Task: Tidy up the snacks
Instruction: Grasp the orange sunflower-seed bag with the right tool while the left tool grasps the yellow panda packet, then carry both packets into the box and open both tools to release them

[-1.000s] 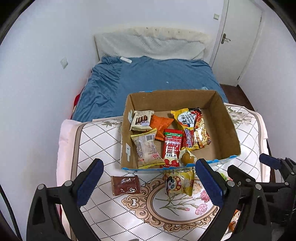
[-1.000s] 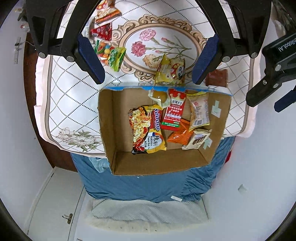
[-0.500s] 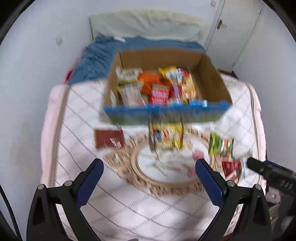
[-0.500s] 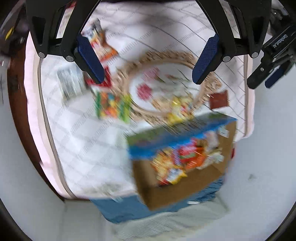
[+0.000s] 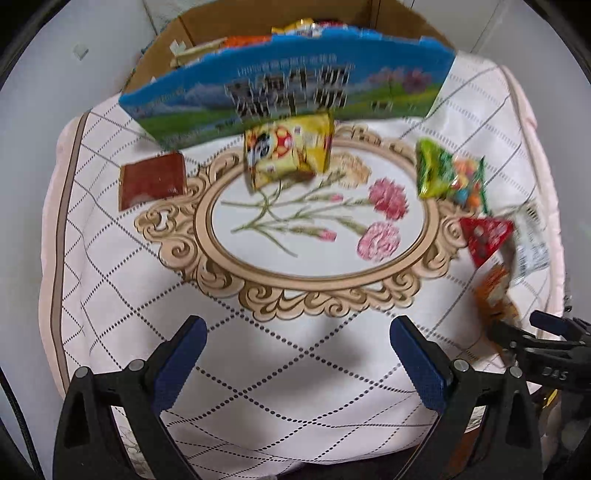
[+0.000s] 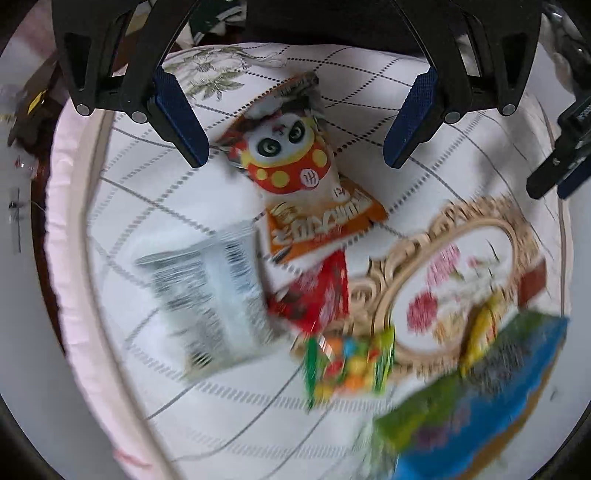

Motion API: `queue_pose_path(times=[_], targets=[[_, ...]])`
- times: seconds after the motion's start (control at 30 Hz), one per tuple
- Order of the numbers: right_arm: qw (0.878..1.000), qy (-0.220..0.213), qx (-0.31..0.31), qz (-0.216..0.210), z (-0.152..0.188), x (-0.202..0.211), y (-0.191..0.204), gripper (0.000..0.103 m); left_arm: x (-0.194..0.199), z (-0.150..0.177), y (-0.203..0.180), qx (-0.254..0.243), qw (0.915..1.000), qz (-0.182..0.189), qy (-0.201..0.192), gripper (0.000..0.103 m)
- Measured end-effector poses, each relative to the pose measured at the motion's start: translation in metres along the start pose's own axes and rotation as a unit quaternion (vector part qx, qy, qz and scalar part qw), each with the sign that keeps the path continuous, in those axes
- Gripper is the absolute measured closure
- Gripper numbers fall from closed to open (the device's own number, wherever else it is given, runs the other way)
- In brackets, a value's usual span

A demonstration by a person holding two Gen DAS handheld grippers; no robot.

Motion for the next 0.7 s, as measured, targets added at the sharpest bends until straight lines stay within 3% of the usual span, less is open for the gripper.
queue_pose_path(times=[0.07, 0.13, 0.2, 0.4, 0.53, 0.7], targets=[[1.0, 0.016, 0.003, -0.003, 0.0, -0.017, 0.001, 0.006, -0.006, 0.003, 0.001, 0.004, 0.9999, -0.003, 0.009, 0.001], [1.0, 0.017, -0.005, -0.009, 0.0, -0.025, -0.001, 0.012, -0.008, 0.003, 0.004, 0.008, 0.9999, -0.006, 0.014, 0.001], [1.0, 0.007, -0.009, -0.01, 0.0, -0.022, -0.003, 0.038, -0.007, -0.003, 0.008, 0.016, 0.9998, -0.005, 0.014, 0.001], [0.998, -0.03, -0.016, -0.043, -0.015, 0.006, 0.007, 0.042, 0.001, -0.064, 0.034, 0.055, 0.9982, 0.025, 0.005, 0.002], [0.997, -0.044, -0.024, -0.062, -0.035, 0.013, 0.021, 0.044, -0.015, -0.109, 0.047, 0.072, 0.9956, 0.053, 0.027, 0.002], [0.996, -0.044, -0.028, -0.073, -0.065, 0.008, 0.048, 0.045, -0.052, -0.147, 0.045, 0.066, 0.9944, 0.052, 0.064, 0.002]])
Point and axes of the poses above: each gripper's, at about its wrist camera, not at the fingertips, and x roughly against the way its jaws point, y to its left, z to its underside, the point moved 2 cm from there along -x, roughly the way its jaws point, and after that the axes turned 6 degrees about -x, right-handed, at the moved point
